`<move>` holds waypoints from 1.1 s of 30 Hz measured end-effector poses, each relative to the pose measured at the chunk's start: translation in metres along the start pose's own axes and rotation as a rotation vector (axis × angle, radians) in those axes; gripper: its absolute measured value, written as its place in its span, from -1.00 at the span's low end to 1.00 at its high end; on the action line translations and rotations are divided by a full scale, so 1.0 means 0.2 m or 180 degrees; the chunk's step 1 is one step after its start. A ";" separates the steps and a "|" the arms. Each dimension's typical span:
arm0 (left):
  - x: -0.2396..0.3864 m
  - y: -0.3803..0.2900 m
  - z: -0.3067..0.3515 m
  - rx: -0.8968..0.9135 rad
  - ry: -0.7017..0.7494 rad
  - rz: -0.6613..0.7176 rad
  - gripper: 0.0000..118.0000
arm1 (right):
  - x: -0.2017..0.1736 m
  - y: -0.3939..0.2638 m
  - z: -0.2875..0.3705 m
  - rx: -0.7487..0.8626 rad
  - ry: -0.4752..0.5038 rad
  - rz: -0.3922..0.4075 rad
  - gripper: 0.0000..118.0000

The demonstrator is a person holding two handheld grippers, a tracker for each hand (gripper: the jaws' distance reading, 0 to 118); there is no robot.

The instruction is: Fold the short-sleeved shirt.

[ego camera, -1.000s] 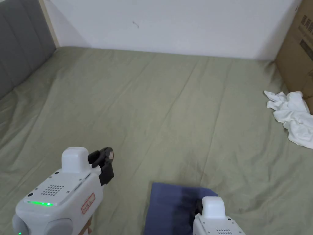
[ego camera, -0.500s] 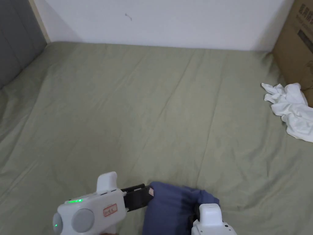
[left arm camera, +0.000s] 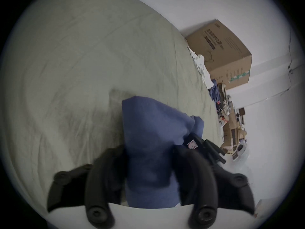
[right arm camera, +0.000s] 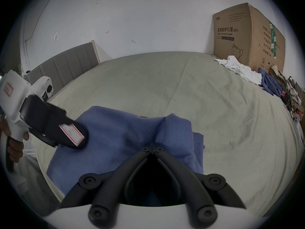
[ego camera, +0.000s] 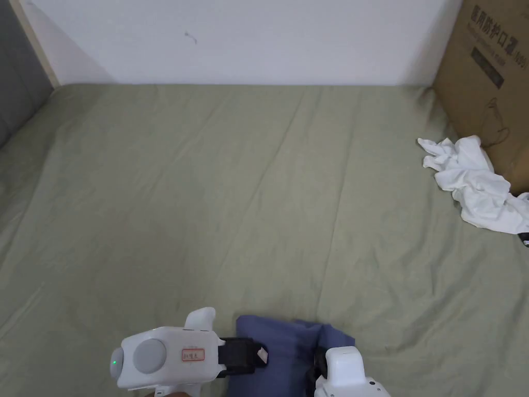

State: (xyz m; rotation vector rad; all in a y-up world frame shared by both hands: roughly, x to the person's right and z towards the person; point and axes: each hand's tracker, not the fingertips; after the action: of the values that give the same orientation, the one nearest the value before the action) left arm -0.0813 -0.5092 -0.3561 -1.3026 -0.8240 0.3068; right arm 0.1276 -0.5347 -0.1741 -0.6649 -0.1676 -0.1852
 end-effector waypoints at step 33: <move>-1.00 0.54 1.54 0.0677 0.1908 0.0017 -0.56 | -0.23 0.64 0.20 0.0792 0.0177 0.0353 -0.95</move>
State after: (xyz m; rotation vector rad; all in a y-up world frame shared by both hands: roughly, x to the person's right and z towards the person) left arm -0.4044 -0.3814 -0.5184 -1.1084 -0.2703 -0.0020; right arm 0.1076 -0.4053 -0.2295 -0.4197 -0.0980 -0.0742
